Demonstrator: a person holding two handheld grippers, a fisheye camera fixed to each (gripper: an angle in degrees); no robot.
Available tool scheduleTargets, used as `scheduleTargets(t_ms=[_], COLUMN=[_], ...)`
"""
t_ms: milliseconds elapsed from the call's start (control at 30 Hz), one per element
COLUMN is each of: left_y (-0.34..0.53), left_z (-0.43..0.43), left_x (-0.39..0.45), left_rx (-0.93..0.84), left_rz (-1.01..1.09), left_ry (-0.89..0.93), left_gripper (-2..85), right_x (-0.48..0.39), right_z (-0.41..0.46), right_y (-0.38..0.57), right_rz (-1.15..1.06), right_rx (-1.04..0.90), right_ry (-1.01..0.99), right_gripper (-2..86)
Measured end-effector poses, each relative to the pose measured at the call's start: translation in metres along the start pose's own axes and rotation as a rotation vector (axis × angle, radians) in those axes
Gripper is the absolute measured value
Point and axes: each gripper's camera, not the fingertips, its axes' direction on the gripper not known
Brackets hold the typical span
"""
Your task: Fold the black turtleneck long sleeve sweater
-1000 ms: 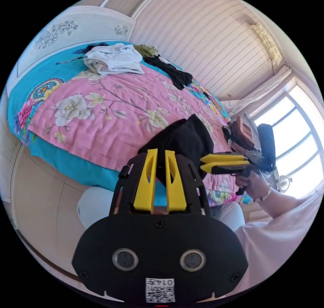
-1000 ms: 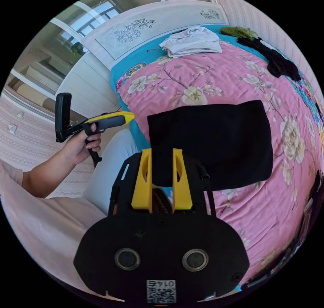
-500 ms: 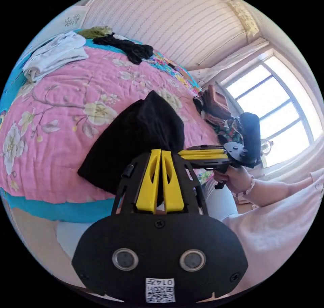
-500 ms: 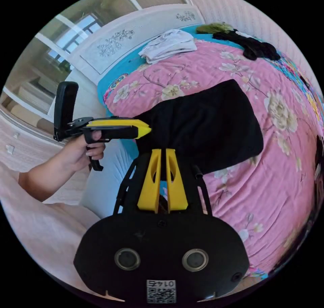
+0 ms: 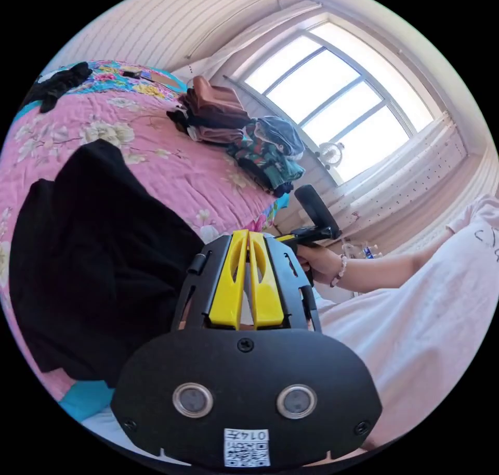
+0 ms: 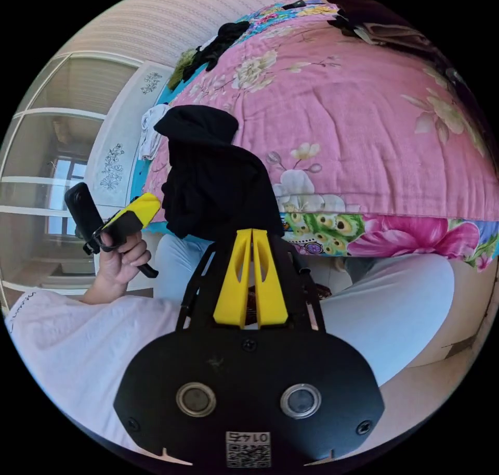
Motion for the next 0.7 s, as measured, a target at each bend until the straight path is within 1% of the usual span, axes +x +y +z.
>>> scheduleTargets(t_ms=[67,100,167,200,267,300,367,433,467,500,533,600,700], left_y=[0.027,0.034,0.059,0.064,0.077,0.079,0.082,0.085,0.088,0.090,0.094,0.099,0.107], left_z=[-0.048,-0.060,-0.100,-0.108,-0.129,-0.132,-0.133,-0.123,-0.115,-0.112,-0.108,-0.113,-0.146], left_x=[-0.010,-0.015,-0.040,-0.047,-0.067,-0.069,-0.074,-0.079,-0.082,-0.083,-0.083,-0.078,-0.058], left_rx=[0.057,0.074,0.102,0.103,0.133,0.146,0.122,0.063,0.024,0.006,-0.027,-0.036,0.094], left_rz=[-0.082,-0.115,-0.251,-0.286,-0.405,-0.414,-0.427,-0.442,-0.455,-0.461,-0.470,-0.475,-0.441], left_ry=[-0.209,-0.271,-0.476,-0.501,-0.497,-0.486,-0.526,-0.514,-0.476,-0.467,-0.467,-0.470,-0.378], left_gripper=[-0.3,0.0,3.1,3.9,6.5,7.0,8.3,8.7,8.5,7.8,6.4,1.9,-0.4], right_x=[-0.001,-0.004,-0.022,-0.027,-0.048,-0.052,-0.063,-0.060,-0.054,-0.050,-0.042,-0.028,-0.004], right_z=[-0.010,-0.012,-0.011,-0.009,0.009,0.014,0.038,0.058,0.068,0.072,0.072,0.058,0.012], right_y=[0.007,0.008,0.008,0.008,0.004,0.004,0.005,0.007,0.010,0.011,0.016,0.024,0.036], right_rz=[-0.060,-0.088,-0.238,-0.271,-0.378,-0.395,-0.451,-0.433,-0.409,-0.393,-0.368,-0.335,-0.288], right_rx=[0.053,0.061,0.086,0.084,0.034,0.015,-0.060,-0.135,-0.221,-0.261,-0.304,-0.277,-0.151], right_ry=[0.031,0.039,0.041,0.033,-0.020,-0.026,0.037,0.111,0.128,0.127,0.094,0.040,-0.108], right_gripper=[1.0,1.4,4.5,5.6,9.6,10.4,12.3,12.4,10.3,9.2,5.9,3.2,1.8])
